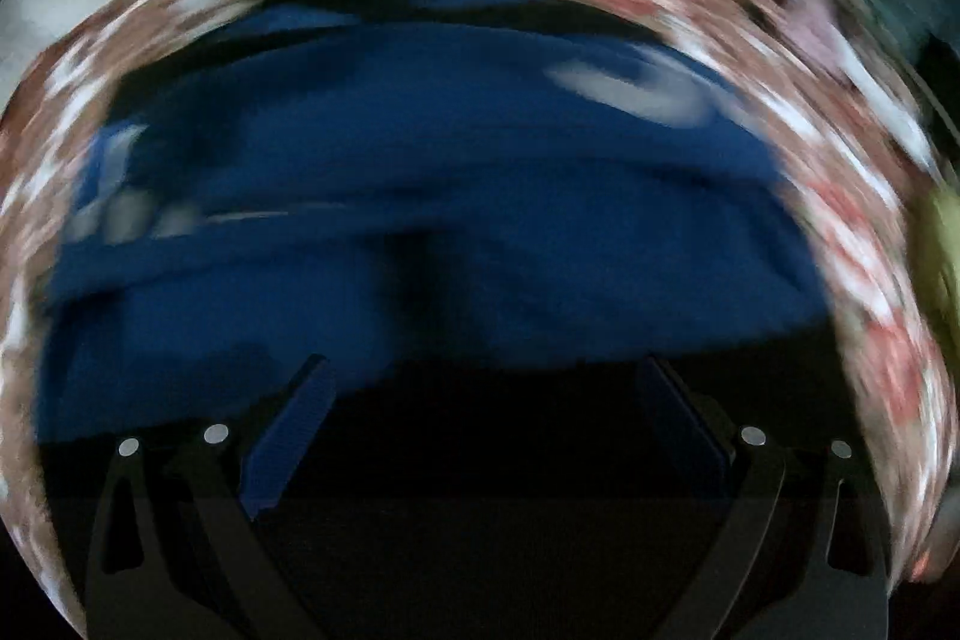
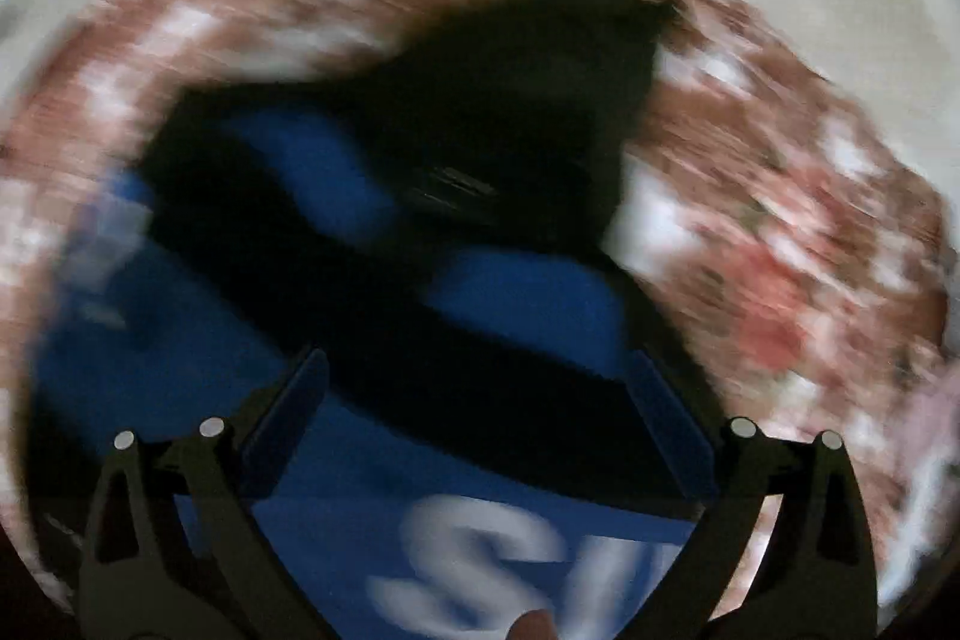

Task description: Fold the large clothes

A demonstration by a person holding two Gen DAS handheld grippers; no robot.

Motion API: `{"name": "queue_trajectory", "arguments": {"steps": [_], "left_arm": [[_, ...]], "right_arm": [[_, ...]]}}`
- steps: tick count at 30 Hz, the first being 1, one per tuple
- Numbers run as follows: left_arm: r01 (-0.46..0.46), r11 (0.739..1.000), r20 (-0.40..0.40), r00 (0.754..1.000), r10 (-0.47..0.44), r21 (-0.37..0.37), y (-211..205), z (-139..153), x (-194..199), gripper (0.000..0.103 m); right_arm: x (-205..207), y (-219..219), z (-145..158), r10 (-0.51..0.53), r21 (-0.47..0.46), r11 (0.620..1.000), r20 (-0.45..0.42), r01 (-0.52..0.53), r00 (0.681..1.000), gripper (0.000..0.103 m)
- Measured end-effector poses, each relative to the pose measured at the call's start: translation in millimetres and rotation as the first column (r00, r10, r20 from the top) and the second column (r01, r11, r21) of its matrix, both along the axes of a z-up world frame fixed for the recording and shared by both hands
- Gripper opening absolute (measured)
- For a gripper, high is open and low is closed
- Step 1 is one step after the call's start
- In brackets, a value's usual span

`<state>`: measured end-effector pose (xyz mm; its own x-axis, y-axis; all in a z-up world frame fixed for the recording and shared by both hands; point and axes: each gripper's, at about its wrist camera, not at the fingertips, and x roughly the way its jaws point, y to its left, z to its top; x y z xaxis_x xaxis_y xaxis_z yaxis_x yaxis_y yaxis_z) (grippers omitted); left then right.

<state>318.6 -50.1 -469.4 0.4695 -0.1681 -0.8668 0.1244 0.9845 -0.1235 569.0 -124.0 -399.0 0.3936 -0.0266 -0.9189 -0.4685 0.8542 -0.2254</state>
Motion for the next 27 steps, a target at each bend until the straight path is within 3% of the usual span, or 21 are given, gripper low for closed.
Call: {"name": "queue_trajectory", "arguments": {"steps": [5,8,10,12,15,16,17,19,20,24,27], "left_arm": [[-0.187,0.972,0.007,0.982,0.189,-0.144,121,20,65,0.097],[-0.242,0.942,-0.006,0.969,0.247,-0.232,169,29,107,0.097],[-0.25,0.937,-0.026,0.967,0.252,-0.246,186,29,137,0.097],[-0.23,0.949,-0.057,0.973,0.223,-0.216,190,22,158,0.092],[-0.141,0.97,-0.18,0.978,0.105,-0.198,181,-8,185,0.046],[-0.132,0.974,-0.217,0.972,0.09,-0.186,177,-15,187,0.038],[-0.119,0.979,-0.237,0.968,0.077,-0.167,174,-21,189,0.037],[-0.105,0.983,-0.231,0.971,0.069,-0.148,173,-21,188,0.03],[-0.121,0.985,-0.217,0.972,0.092,-0.121,177,-17,188,0.013],[-0.105,0.994,-0.124,0.987,0.102,-0.025,183,13,193,0.009],[-0.108,0.993,-0.102,0.988,0.113,0.045,179,13,199,0.009]], "right_arm": [[3,-84,-44,-0.192,-0.136,0.971,0.053,0.198,0.98,0.098],[2,-112,-61,-0.254,-0.151,0.955,0.039,0.257,0.966,0.098],[1,-125,-68,-0.277,-0.131,0.952,0.02,0.278,0.961,0.098],[-2,-129,-71,-0.277,-0.109,0.954,0.029,0.278,0.961,0.098],[-5,-129,-76,-0.262,-0.148,0.951,0.077,0.271,0.962,0.098],[-5,-131,-80,-0.268,-0.156,0.948,0.081,0.278,0.96,0.098],[-3,-131,-82,-0.282,-0.156,0.944,0.078,0.291,0.956,0.098],[3,-140,-86,-0.318,-0.129,0.937,0.064,0.324,0.946,0.098],[5,-142,-87,-0.324,-0.126,0.936,0.067,0.33,0.944,0.098],[13,-147,-88,-0.335,-0.117,0.932,0.079,0.342,0.939,0.098],[17,-147,-89,-0.365,-0.093,0.924,0.065,0.37,0.929,0.098]]}}
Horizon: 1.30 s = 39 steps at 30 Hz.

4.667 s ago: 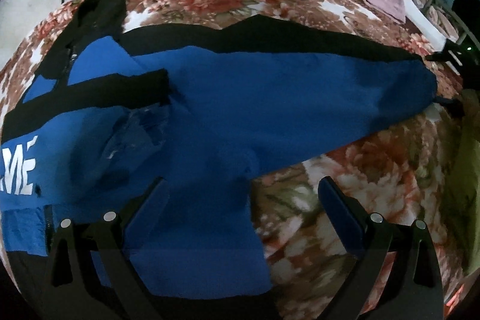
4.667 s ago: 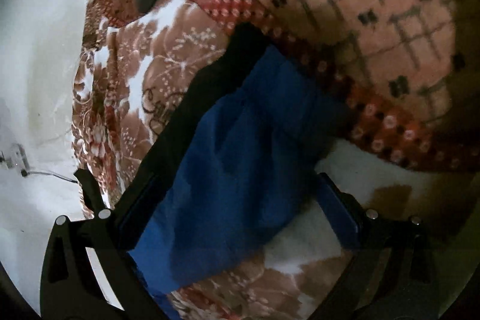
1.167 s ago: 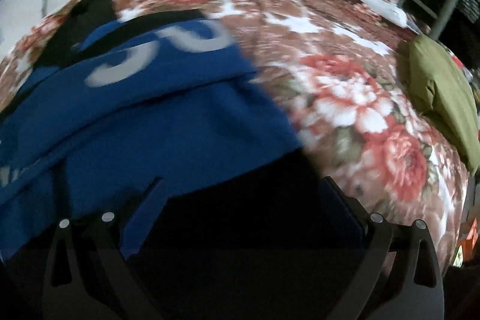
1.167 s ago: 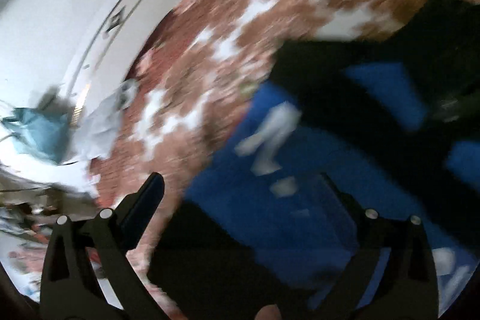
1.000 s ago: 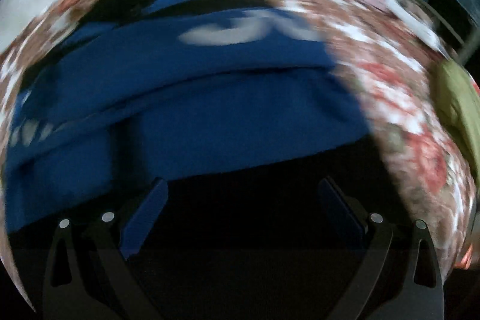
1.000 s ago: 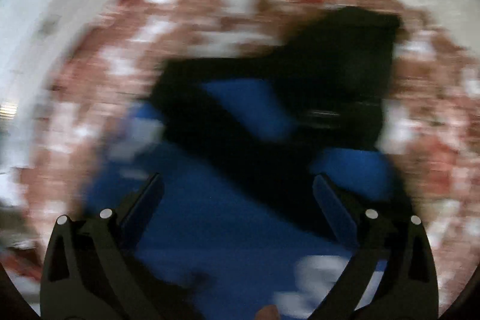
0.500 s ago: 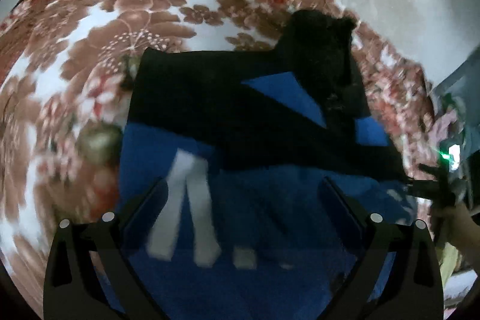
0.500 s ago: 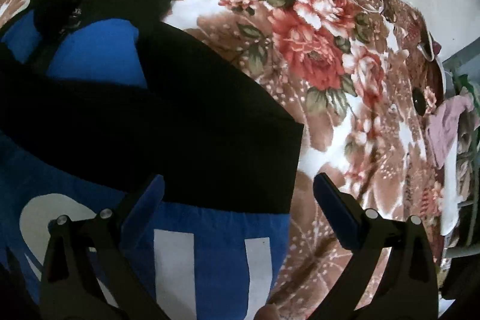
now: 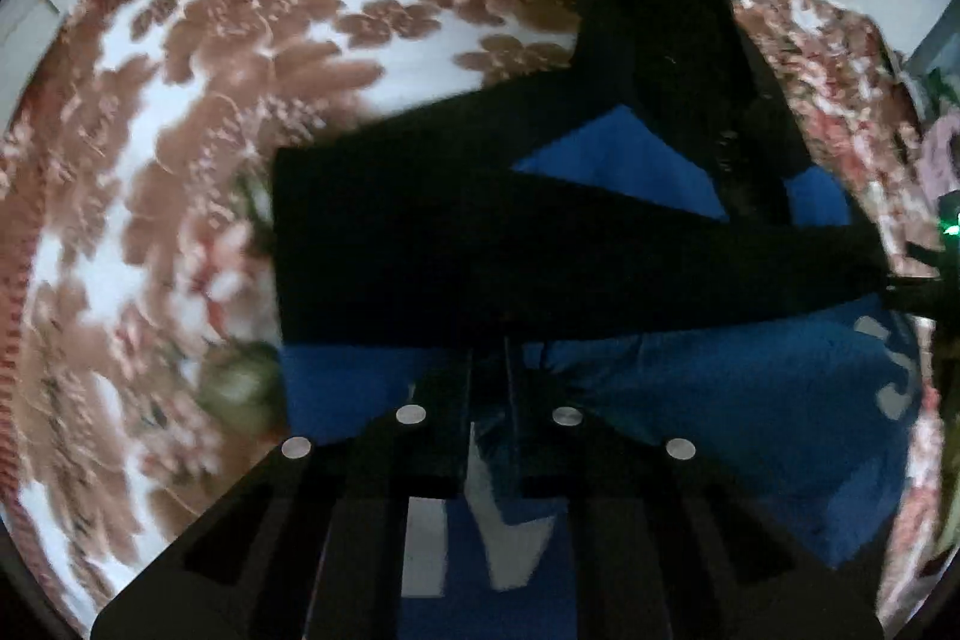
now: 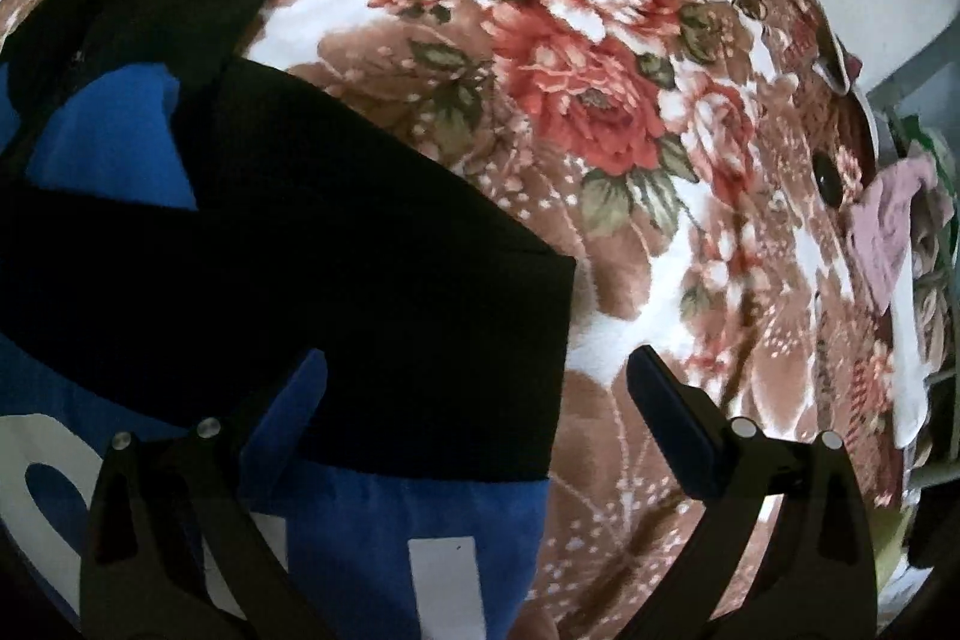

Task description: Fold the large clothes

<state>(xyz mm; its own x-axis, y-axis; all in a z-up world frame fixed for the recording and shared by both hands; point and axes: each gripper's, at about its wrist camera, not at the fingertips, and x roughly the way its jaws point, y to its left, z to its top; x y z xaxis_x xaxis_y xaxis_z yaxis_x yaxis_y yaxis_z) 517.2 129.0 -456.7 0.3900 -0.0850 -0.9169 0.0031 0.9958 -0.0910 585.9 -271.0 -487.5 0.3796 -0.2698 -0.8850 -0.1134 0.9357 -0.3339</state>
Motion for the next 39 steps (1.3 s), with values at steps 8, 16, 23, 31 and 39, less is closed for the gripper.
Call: {"name": "queue_trajectory", "arguments": {"steps": [8,16,23,31,39], "left_arm": [[-0.031,0.995,0.031,0.999,0.028,0.1,8,-6,-10,0.07],[0.135,0.987,0.257,0.954,-0.153,0.086,-59,50,-45,0.084],[0.212,0.953,0.178,0.951,-0.252,0.216,-101,-31,-45,0.086],[0.165,0.96,0.227,0.95,-0.217,0.228,-100,-60,-55,0.092],[0.18,0.964,0.176,0.961,-0.215,0.196,-108,-9,-43,0.092]], "right_arm": [[-6,3,-3,-0.019,-0.012,1.0,0.076,0.02,0.997,0.098],[-62,64,53,0.067,0.172,0.98,0.166,-0.096,0.984,0.098],[-80,90,3,0.06,0.145,0.987,0.076,-0.071,0.995,0.098],[-98,82,-19,0.087,0.157,0.98,0.2,-0.12,0.976,0.099],[-95,59,30,0.026,0.348,0.934,0.158,-0.08,0.987,0.098]]}}
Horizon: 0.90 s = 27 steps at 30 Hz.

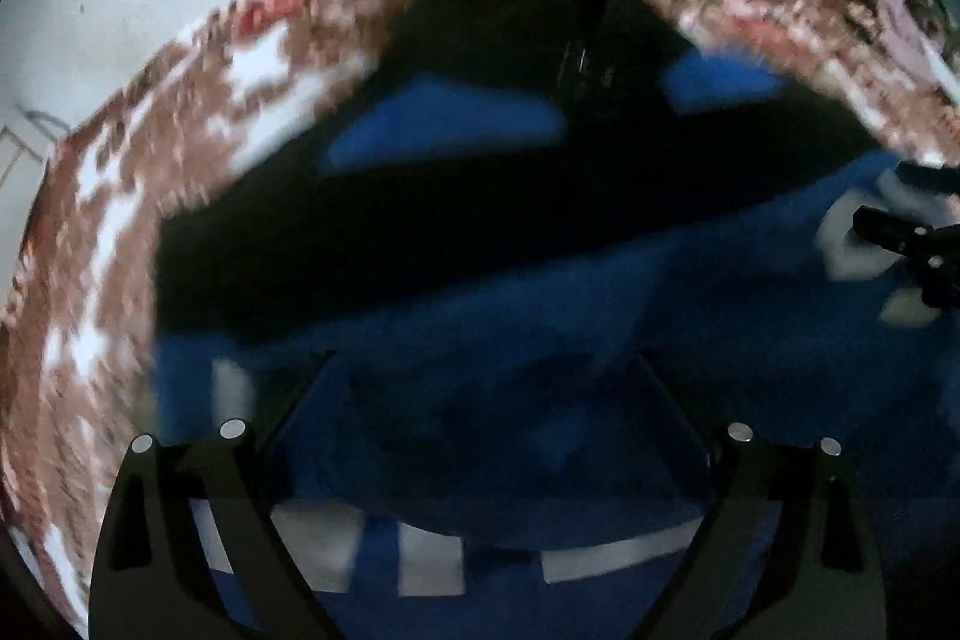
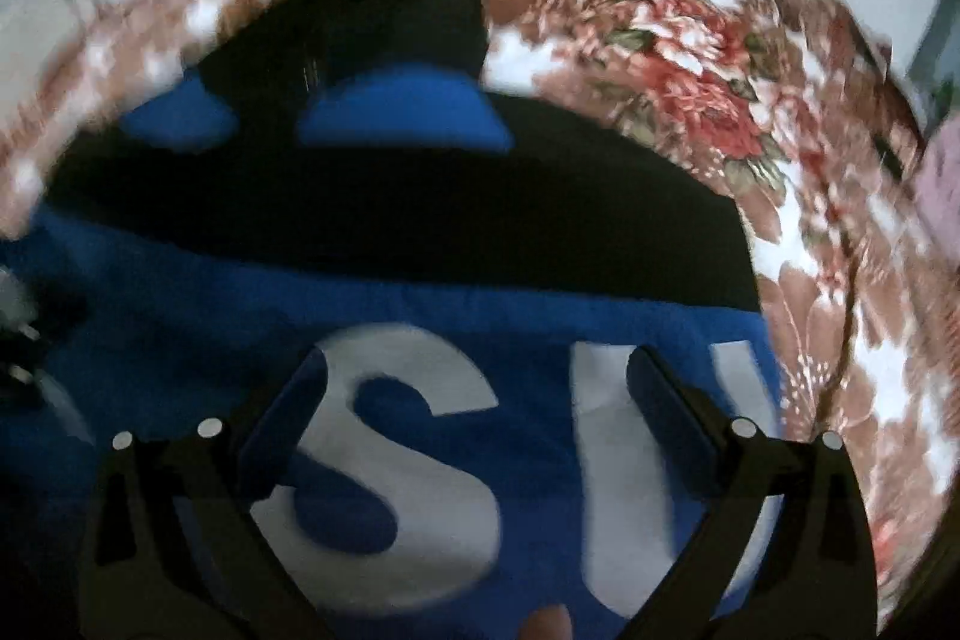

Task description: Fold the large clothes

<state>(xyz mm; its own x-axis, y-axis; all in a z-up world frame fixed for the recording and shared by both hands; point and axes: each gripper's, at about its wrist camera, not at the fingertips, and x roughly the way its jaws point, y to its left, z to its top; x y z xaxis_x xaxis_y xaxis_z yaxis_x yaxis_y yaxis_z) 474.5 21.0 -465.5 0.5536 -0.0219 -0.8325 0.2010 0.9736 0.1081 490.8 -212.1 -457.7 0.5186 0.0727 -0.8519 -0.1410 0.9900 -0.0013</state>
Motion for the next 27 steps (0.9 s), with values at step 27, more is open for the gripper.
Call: {"name": "queue_trajectory", "arguments": {"steps": [27], "left_arm": [[0.058,0.985,-0.09,0.993,-0.073,-0.161,14,16,349,0.097]], "right_arm": [[331,32,2,0.18,0.174,0.971,-0.074,-0.165,0.981,0.098]]}}
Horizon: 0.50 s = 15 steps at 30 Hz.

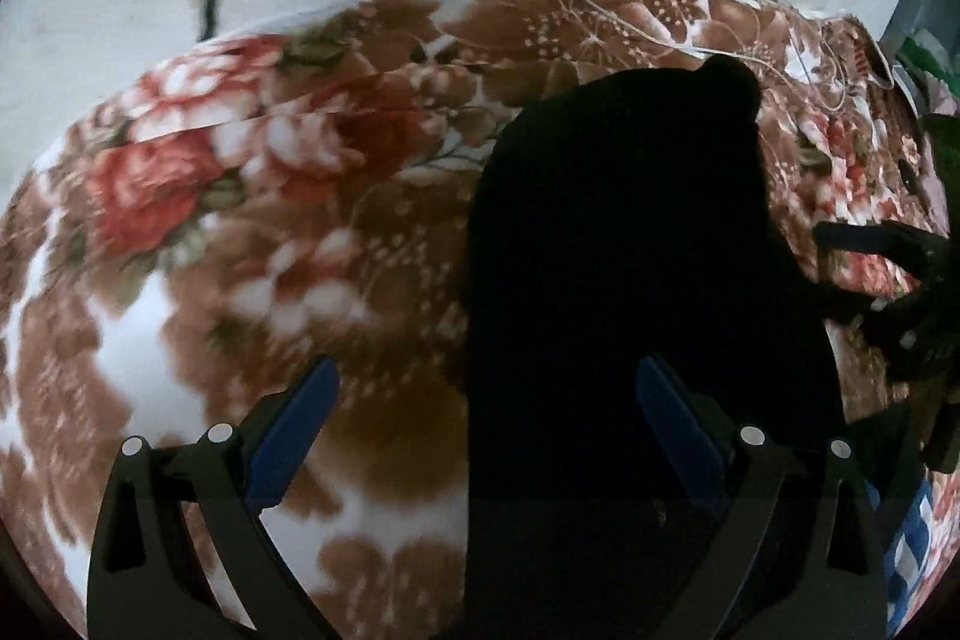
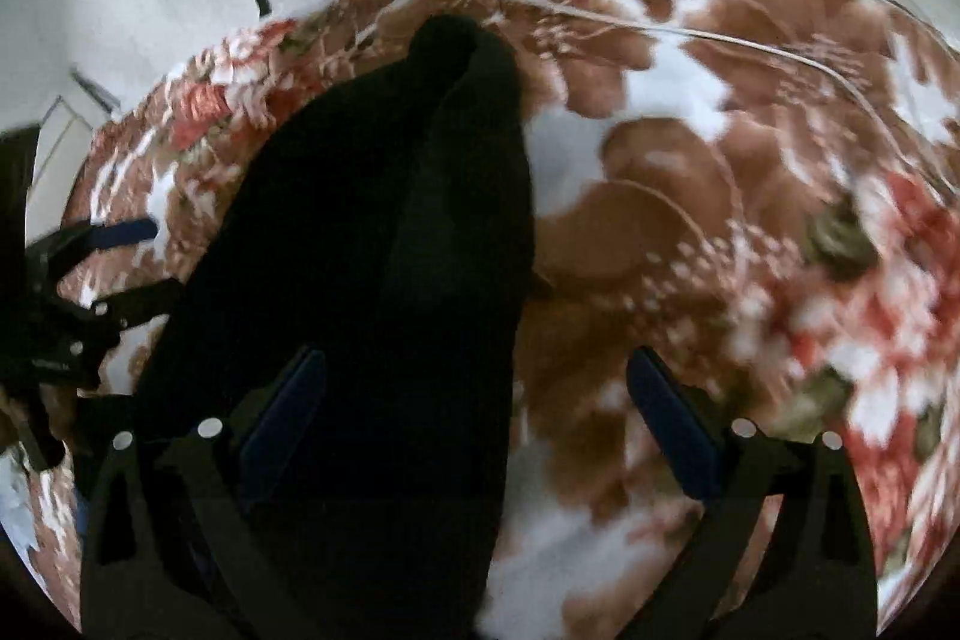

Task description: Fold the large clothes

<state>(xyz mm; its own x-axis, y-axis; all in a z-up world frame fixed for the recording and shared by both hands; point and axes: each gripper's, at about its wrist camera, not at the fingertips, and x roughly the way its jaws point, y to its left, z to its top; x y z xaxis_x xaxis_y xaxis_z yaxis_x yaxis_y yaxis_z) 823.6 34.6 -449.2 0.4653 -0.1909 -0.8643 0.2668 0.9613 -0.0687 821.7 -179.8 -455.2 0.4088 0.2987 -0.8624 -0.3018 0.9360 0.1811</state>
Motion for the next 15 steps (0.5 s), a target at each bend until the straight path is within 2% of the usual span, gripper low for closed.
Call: {"name": "queue_trajectory", "arguments": {"steps": [2,3,5,6,7,8,9,10,12,15], "left_arm": [[0.01,1.0,-0.003,1.0,-0.01,-0.006,-5,-8,13,0.096],[0.015,1.0,-0.004,1.0,-0.015,-0.011,-8,-10,17,0.095],[0.06,0.998,-0.016,0.998,-0.06,-0.001,-19,-19,28,0.088],[0.08,0.997,-0.039,0.996,-0.08,0.004,-23,-25,31,0.085],[0.094,0.996,-0.061,0.994,-0.093,0.002,-26,-30,34,0.068],[0.105,0.994,-0.078,0.992,-0.104,0.006,-29,-34,34,0.033],[0.11,0.993,-0.066,0.992,-0.107,0.034,-33,-35,30,0.02],[0.112,0.993,-0.037,0.993,-0.111,0.038,-35,-29,25,0.01],[0.093,0.995,0.014,0.996,-0.093,0.022,-34,-13,14,0.009],[0.07,0.997,0.069,0.995,-0.068,-0.015,-30,17,-3,0.009]], "right_arm": [[10,5,-9,0.011,-0.011,1.0,0.004,-0.011,1.0,0.097],[17,7,-14,0.002,-0.014,1.0,0.014,-0.002,1.0,0.085],[23,9,-20,-0.012,-0.042,0.999,0.019,0.012,1.0,0.073],[25,11,-24,-0.005,-0.043,0.999,0.018,0.005,1.0,0.059],[26,13,-27,0.01,-0.045,0.999,0.017,-0.009,1.0,0.048],[25,16,-29,0.024,-0.055,0.998,0.015,-0.024,1.0,0.031],[22,19,-28,0.04,-0.07,0.997,0.026,-0.038,0.999,0.019],[17,21,-25,0.05,-0.083,0.995,0.043,-0.046,0.998,0.015],[8,21,-14,0.043,-0.103,0.994,0.07,-0.035,0.997,0.012],[-9,14,16,0.041,-0.076,0.997,0.121,-0.032,0.992,0.01]]}}
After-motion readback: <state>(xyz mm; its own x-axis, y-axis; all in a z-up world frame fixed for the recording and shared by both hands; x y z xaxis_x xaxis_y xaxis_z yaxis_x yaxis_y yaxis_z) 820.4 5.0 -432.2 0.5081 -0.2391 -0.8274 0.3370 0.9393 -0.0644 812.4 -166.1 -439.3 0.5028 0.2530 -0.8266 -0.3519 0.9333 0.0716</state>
